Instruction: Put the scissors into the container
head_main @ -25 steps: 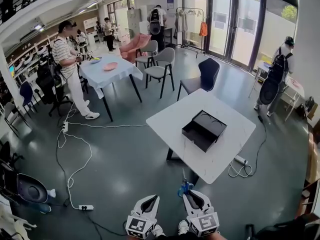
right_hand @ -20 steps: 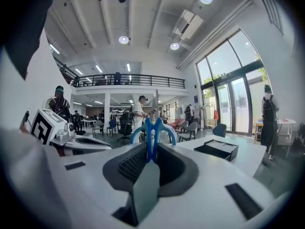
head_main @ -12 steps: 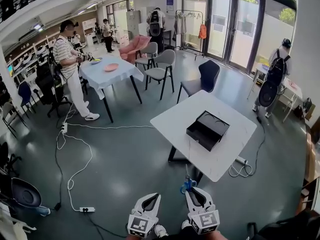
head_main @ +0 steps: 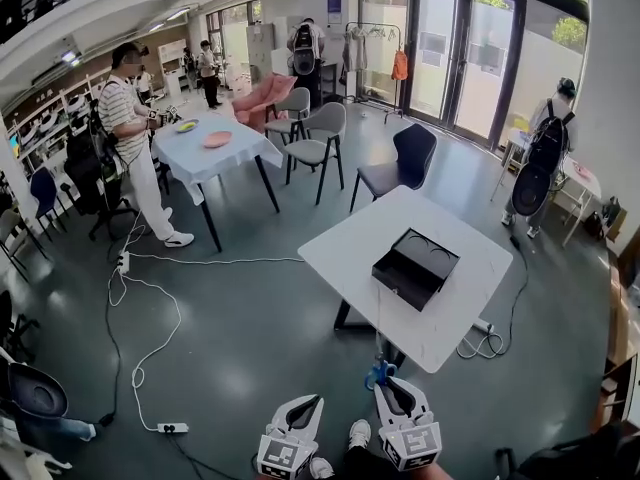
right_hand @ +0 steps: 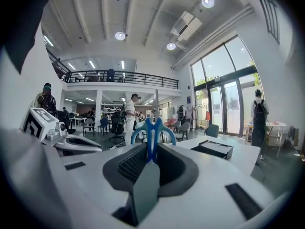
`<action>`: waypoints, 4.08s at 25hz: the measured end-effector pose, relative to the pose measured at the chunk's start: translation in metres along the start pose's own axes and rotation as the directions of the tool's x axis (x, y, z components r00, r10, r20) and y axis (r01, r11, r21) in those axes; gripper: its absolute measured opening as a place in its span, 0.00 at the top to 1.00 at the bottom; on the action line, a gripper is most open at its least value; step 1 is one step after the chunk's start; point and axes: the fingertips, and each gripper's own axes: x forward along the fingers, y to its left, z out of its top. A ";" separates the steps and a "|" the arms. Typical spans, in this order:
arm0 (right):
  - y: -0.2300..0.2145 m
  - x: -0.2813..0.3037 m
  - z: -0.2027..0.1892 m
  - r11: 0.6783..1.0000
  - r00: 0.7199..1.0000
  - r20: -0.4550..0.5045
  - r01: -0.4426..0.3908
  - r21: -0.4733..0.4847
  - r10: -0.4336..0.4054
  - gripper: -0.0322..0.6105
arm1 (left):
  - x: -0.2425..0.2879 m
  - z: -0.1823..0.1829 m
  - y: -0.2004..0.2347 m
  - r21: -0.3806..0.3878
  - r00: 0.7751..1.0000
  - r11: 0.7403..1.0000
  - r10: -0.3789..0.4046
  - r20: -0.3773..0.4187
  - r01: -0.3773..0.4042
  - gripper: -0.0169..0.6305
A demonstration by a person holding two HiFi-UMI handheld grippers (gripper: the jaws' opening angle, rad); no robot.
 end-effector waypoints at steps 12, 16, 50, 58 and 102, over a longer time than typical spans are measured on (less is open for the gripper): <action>-0.052 0.055 0.011 1.000 1.000 0.018 -0.016 0.011 0.016 0.84 | 0.064 0.017 0.014 0.016 0.999 0.999 -0.040 -0.003 0.040 0.96; -0.074 0.071 0.015 1.000 1.000 0.024 -0.013 0.017 0.013 0.84 | 0.090 0.025 0.015 0.024 0.999 0.998 -0.052 -0.004 0.052 0.96; -0.170 0.168 0.035 0.996 0.997 0.043 0.058 0.064 -0.061 0.84 | 0.227 0.064 0.067 0.021 0.992 0.992 -0.126 -0.010 0.126 0.96; -0.149 0.207 0.049 0.996 0.996 0.052 0.064 0.059 -0.067 0.84 | 0.232 0.063 0.122 0.066 0.990 0.988 -0.138 0.011 0.137 0.96; -0.272 0.278 0.049 0.962 0.966 0.002 0.257 0.096 -0.259 0.84 | 0.389 0.089 0.116 0.077 0.924 0.922 -0.375 -0.072 0.380 0.96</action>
